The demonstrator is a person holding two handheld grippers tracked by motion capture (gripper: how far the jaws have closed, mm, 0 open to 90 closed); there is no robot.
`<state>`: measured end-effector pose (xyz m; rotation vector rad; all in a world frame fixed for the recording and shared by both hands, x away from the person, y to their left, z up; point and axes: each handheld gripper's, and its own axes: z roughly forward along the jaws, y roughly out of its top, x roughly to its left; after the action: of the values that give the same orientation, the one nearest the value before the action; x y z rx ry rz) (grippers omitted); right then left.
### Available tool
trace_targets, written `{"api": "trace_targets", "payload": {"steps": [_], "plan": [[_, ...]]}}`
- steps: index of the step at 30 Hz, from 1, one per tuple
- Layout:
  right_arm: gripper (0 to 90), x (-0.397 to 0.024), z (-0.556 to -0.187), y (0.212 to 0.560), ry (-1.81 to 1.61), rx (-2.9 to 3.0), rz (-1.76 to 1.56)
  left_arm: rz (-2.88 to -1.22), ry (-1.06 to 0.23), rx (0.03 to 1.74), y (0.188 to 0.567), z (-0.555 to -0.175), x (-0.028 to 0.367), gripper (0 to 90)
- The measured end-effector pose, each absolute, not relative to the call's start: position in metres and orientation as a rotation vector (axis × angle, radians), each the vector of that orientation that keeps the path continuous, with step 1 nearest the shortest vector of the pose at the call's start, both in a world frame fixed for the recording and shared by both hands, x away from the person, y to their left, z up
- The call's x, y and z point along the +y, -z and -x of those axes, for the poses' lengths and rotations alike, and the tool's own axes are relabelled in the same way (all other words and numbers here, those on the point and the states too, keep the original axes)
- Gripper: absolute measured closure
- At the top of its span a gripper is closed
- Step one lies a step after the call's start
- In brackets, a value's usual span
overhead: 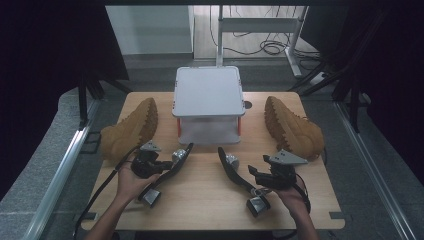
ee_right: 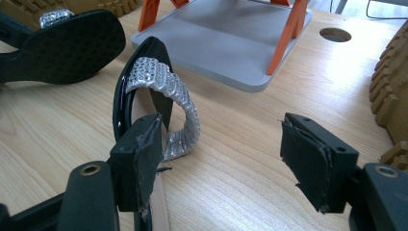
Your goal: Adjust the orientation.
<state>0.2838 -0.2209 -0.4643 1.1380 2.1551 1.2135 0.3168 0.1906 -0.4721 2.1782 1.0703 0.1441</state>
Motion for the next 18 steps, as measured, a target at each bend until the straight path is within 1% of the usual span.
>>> {"api": "trace_targets", "payload": {"steps": [3,6,7,11,14,18], "plan": [[31.2,-0.222,-0.283,0.464,-1.216,2.151,-1.139,-2.187,-0.136,1.061,0.47,-0.314,0.187,90.0],[31.3,-0.223,-0.283,0.463,-1.214,2.146,-1.139,-2.204,-0.086,1.023,0.468,-0.308,0.178,90.0],[31.3,-0.223,-0.283,0.463,-1.214,2.146,-1.139,-2.204,-0.086,1.023,0.468,-0.308,0.178,90.0],[31.3,-0.225,-0.282,0.463,-1.215,2.142,-1.148,-2.282,-0.084,0.983,0.473,-0.298,0.157,90.0],[31.3,-0.225,-0.281,0.463,-1.21,2.145,-1.144,-2.321,-0.062,0.951,0.476,-0.291,0.147,89.3],[31.3,-0.226,-0.281,0.463,-1.211,2.142,-1.147,-2.335,-0.064,0.933,0.474,-0.286,0.14,87.8]]}}
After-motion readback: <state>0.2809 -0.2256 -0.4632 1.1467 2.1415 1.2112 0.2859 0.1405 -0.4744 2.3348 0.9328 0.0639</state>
